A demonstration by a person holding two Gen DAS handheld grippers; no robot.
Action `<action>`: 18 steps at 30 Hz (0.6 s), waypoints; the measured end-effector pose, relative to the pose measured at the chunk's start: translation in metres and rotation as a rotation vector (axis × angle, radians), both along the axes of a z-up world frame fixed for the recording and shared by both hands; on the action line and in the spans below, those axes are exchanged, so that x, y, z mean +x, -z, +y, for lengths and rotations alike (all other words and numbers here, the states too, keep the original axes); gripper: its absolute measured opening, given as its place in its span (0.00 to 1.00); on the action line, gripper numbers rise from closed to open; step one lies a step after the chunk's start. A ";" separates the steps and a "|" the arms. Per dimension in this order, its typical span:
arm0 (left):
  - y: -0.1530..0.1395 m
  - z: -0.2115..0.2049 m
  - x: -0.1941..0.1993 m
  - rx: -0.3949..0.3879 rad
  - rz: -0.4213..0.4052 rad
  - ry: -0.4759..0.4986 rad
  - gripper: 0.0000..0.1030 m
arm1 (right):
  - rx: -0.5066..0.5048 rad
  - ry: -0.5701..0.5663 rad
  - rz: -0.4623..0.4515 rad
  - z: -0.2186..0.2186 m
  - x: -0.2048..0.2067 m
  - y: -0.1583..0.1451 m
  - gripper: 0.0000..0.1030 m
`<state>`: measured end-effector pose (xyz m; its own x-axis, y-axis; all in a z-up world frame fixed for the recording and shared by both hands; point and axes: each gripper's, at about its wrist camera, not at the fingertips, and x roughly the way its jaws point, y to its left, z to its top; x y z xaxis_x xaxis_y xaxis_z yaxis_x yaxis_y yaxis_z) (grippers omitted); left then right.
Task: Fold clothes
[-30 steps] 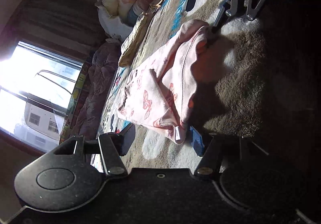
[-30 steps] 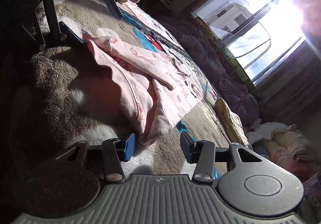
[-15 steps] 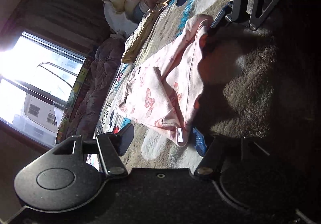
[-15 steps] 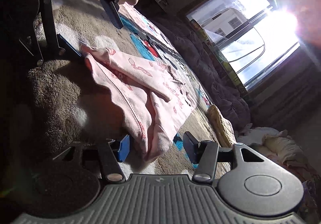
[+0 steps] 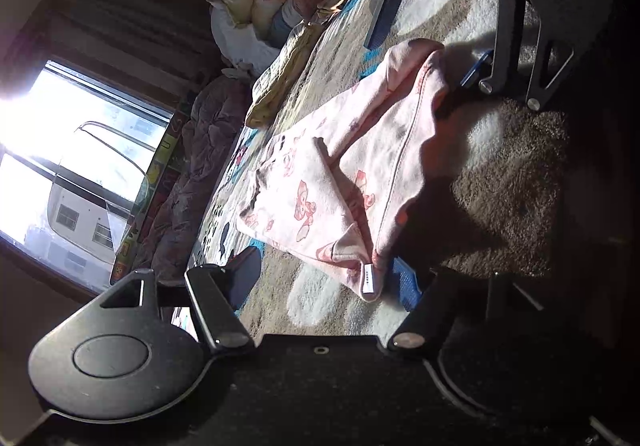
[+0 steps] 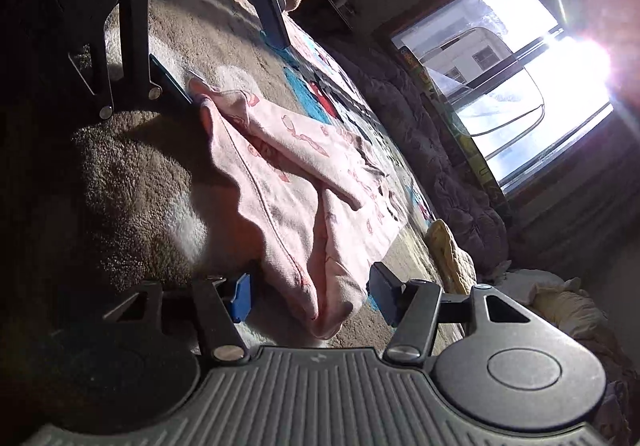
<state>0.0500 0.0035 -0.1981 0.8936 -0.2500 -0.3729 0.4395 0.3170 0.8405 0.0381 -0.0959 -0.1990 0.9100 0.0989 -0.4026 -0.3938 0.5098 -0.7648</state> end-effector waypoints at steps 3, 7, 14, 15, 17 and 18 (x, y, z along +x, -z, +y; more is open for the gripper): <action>0.001 0.001 -0.001 -0.004 0.000 -0.002 0.68 | -0.070 -0.005 0.009 -0.004 -0.005 -0.001 0.60; 0.002 0.003 -0.002 -0.010 0.001 -0.005 0.68 | -0.115 -0.018 -0.020 -0.011 -0.009 0.005 0.62; 0.001 0.003 -0.002 -0.008 0.002 -0.003 0.68 | -0.149 -0.026 -0.150 -0.012 -0.016 0.013 0.69; 0.001 0.003 -0.002 -0.009 0.003 -0.003 0.68 | -0.157 -0.027 -0.175 -0.013 -0.018 0.013 0.68; 0.001 0.002 -0.001 -0.011 0.005 -0.003 0.68 | -0.158 -0.028 -0.179 -0.016 -0.020 0.015 0.68; 0.001 0.001 -0.002 -0.010 0.005 -0.003 0.68 | -0.157 -0.029 -0.174 -0.018 -0.021 0.016 0.68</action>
